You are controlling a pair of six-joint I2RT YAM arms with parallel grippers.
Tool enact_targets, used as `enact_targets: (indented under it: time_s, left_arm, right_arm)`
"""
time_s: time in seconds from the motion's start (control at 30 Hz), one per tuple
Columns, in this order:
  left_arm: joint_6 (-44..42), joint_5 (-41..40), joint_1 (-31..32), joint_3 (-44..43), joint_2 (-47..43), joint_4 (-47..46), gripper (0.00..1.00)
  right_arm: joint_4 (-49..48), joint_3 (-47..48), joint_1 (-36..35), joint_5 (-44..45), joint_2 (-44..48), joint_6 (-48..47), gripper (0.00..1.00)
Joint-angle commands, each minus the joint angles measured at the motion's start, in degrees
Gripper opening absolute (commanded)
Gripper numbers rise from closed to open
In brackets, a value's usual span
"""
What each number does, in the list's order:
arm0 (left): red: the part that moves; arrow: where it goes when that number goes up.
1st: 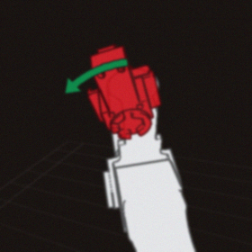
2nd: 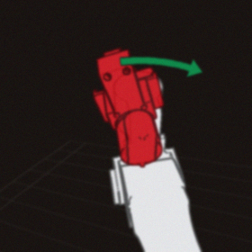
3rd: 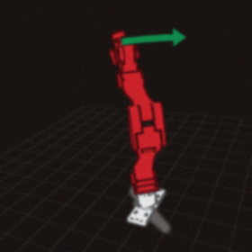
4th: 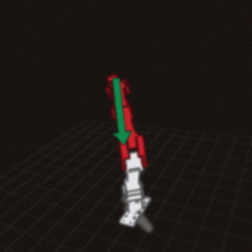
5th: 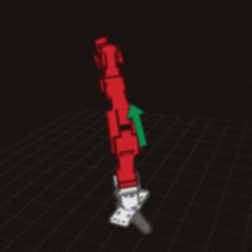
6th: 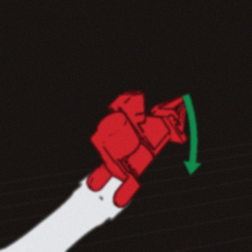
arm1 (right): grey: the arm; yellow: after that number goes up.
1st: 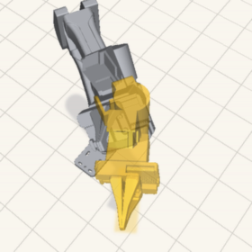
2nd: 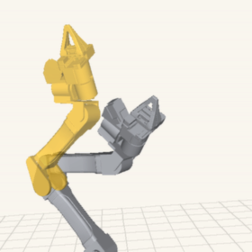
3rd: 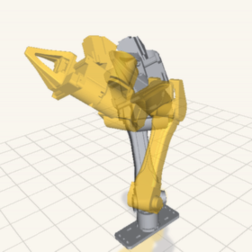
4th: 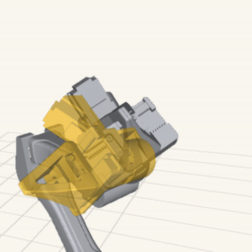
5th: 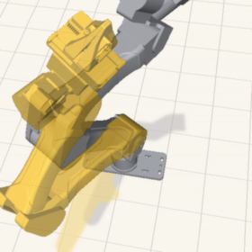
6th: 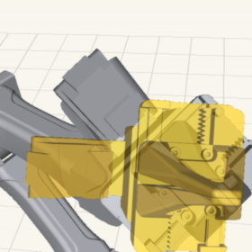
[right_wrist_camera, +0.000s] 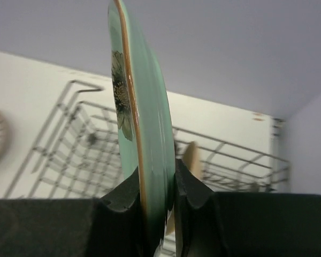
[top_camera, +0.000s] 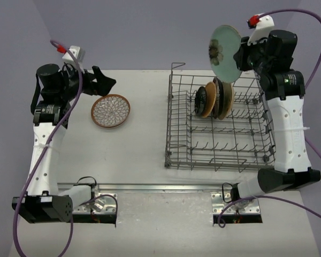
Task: Unload the plates from the dish rack
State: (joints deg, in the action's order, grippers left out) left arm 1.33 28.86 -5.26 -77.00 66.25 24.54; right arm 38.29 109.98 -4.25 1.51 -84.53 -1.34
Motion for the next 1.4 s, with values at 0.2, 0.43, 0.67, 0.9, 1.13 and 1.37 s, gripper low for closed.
enact_targets:
  time_s: [0.2,0.43,0.67,0.9,1.13,1.37]
  left_arm:
    - [15.78,31.95,0.73,-1.90,1.02,-9.14,0.97]
    - [13.97,33.56,4.45,-2.09,2.74,-5.48,0.95]
    - [9.35,27.99,11.65,-0.30,3.96,-1.61,0.93]
    - [8.72,30.81,13.37,-0.61,5.95,-0.98,0.80]
    - [15.70,36.73,13.61,3.86,6.04,-8.22,0.61]
    - [29.66,42.98,11.21,10.14,6.03,-22.77,0.12]
  right_arm:
    - [-11.01,-11.90,-1.77,-53.63,5.08,24.92,0.00]
    - [-13.12,-15.67,-9.66,-56.44,3.50,24.69,0.00]
    - [-15.86,-16.66,-11.61,-61.73,0.79,27.45,0.00]
    - [-17.06,-16.99,-15.48,-63.82,-2.39,27.18,0.00]
    - [-17.86,-15.13,-18.86,-64.35,-6.37,27.17,0.01]
    - [-17.45,-14.24,-19.66,-63.43,-7.63,27.24,0.13]
